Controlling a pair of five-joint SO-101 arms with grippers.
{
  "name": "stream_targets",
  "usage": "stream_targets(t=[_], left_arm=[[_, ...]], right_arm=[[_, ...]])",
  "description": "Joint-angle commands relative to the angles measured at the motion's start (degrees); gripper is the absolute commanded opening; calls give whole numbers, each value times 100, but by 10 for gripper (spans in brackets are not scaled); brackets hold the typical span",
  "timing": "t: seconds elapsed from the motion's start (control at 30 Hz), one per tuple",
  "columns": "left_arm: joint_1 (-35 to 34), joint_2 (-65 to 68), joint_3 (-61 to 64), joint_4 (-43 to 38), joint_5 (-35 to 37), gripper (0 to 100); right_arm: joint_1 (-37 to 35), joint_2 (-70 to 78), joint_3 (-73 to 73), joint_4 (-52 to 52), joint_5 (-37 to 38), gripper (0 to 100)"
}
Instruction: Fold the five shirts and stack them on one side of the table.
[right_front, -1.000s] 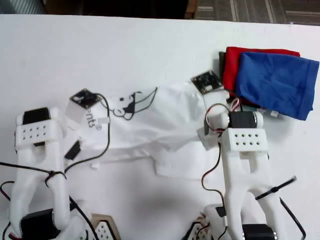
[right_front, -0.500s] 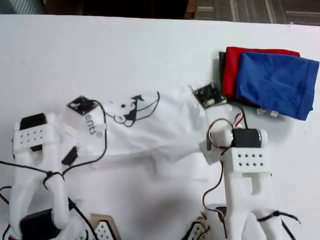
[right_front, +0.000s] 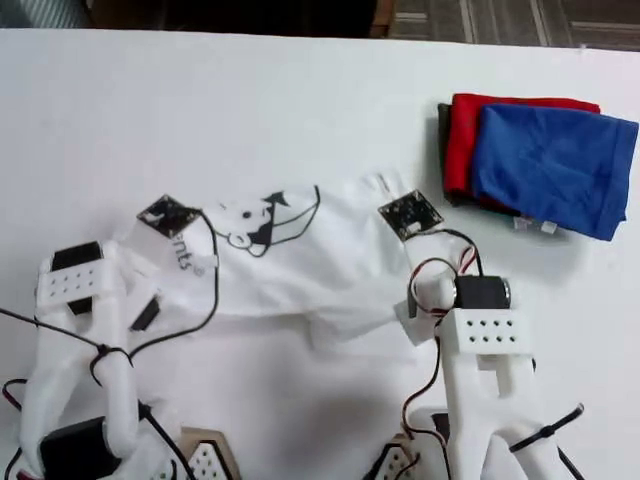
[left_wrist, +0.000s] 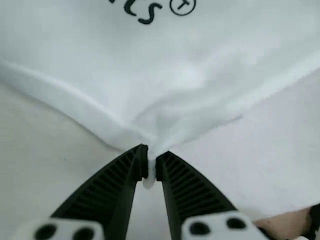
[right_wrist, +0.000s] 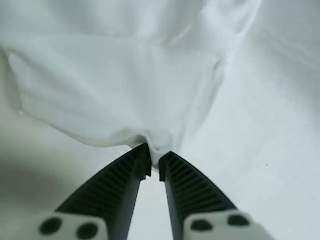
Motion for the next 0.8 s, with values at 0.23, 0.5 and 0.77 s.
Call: stream_targets(t=[0.23,0.5,0.77], left_arm=[[26,-185,-1692,1011,0,195],[-185,62,-2246,510,132,194],[-105,2435,-3231,-193,1081,73]], right_arm=[[4,-207,-387,154,18,219],[-4,110,-1837,-242,0,152],[-505,2923,-3437,-963,-677,44]])
